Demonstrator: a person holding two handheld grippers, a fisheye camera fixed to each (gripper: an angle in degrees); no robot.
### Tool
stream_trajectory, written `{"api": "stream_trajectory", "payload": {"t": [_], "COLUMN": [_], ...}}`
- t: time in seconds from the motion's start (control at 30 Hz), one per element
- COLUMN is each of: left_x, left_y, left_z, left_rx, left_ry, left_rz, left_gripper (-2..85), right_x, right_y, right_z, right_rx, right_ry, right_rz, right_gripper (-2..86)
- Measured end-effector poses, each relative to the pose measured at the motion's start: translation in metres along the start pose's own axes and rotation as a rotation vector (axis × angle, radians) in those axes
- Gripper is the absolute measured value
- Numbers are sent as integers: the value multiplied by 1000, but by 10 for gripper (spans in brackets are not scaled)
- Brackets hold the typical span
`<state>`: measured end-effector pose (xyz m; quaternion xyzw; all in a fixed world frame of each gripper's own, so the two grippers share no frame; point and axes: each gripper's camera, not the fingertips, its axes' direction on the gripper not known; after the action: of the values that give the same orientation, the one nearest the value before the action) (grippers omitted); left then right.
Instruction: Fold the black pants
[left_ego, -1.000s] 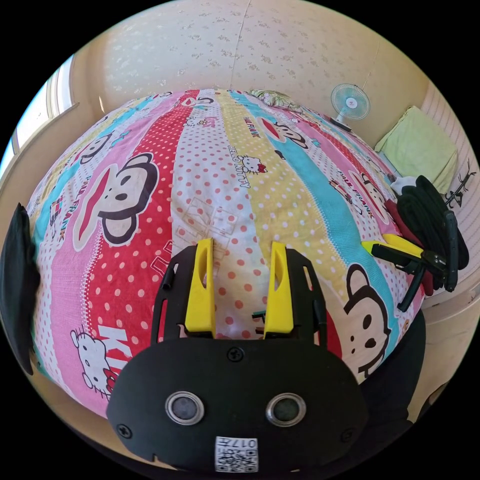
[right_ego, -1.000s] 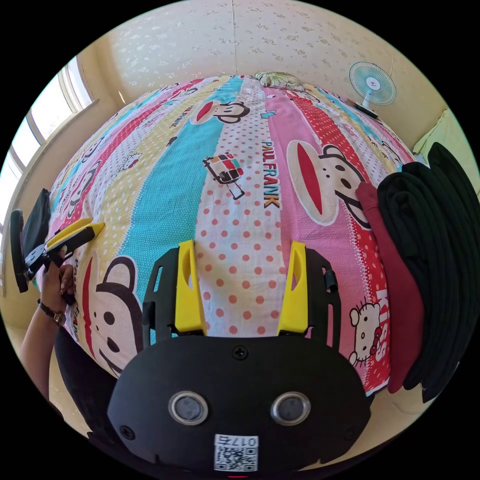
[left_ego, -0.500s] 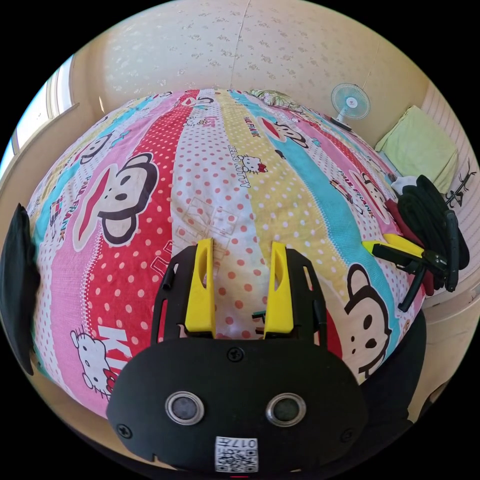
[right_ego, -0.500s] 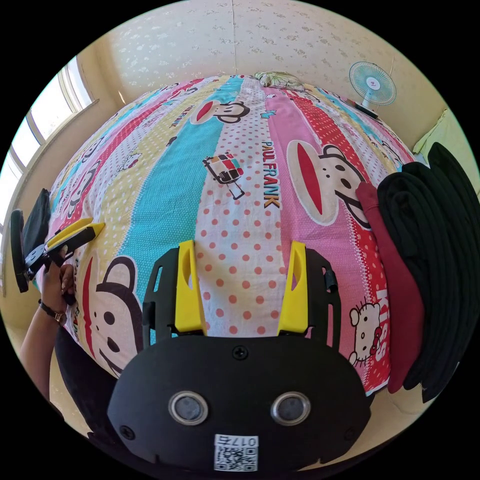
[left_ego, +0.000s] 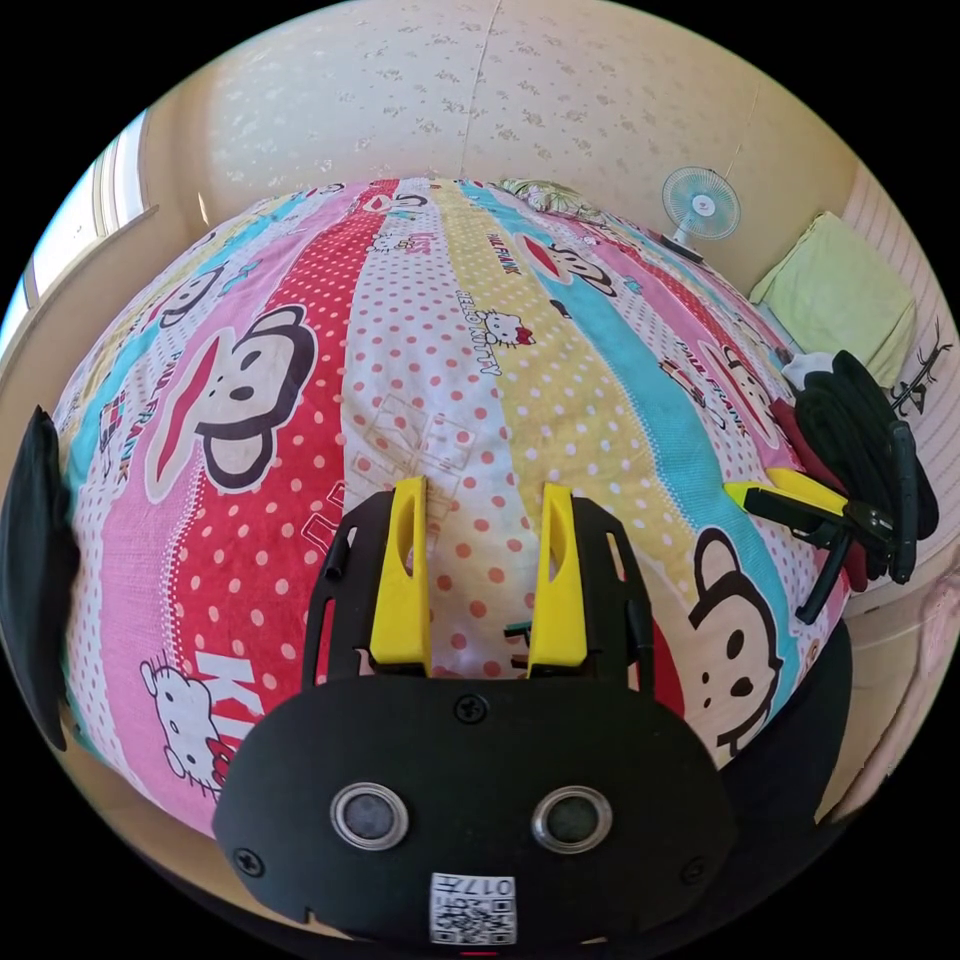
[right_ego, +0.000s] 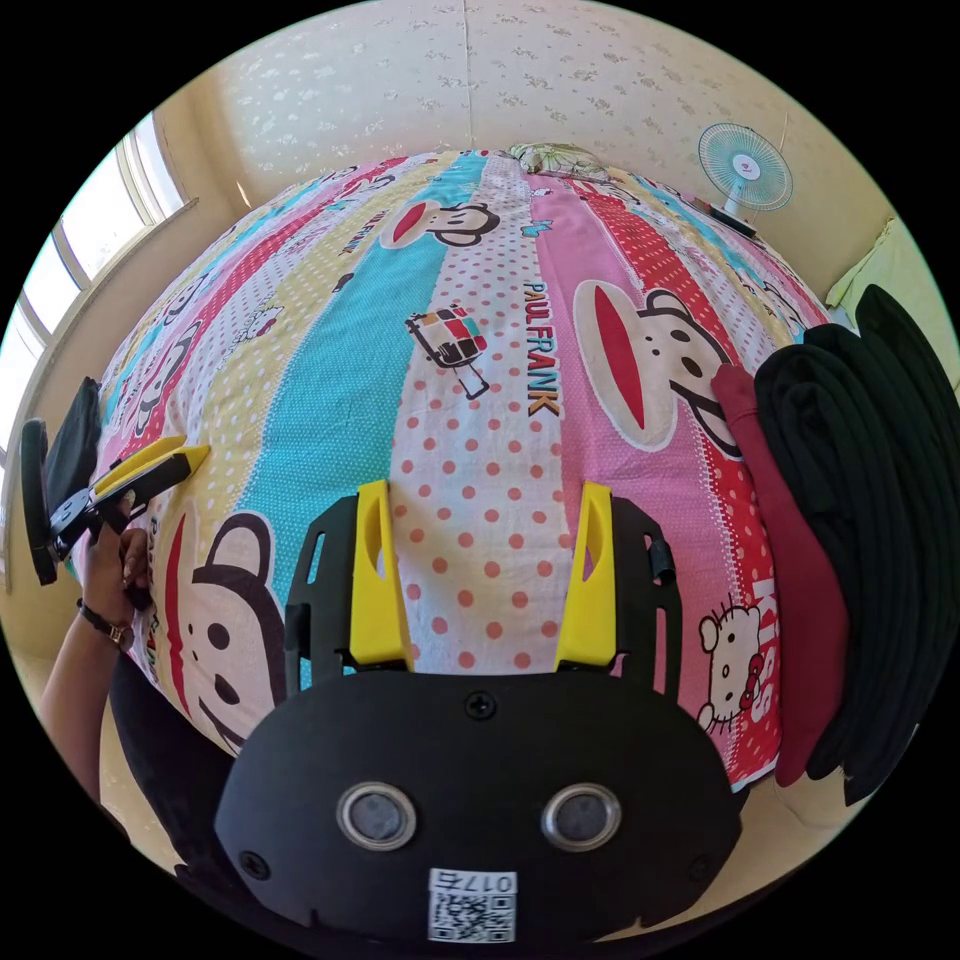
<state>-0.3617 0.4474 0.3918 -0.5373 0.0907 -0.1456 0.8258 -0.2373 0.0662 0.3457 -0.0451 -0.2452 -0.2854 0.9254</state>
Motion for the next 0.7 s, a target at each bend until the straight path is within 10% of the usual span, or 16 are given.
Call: {"api": "stream_trajectory", "payload": {"t": [0.7], "left_x": [-4], "left_y": [6], "left_z": [15], "left_rx": [9], "left_ry": [22], "left_rz": [-15], "left_gripper": [159], "right_x": [10], "right_y": [-2], "right_z": [2], "right_rx": [-12], "right_ry": [2], "right_rz": [3], "right_gripper": [244]}}
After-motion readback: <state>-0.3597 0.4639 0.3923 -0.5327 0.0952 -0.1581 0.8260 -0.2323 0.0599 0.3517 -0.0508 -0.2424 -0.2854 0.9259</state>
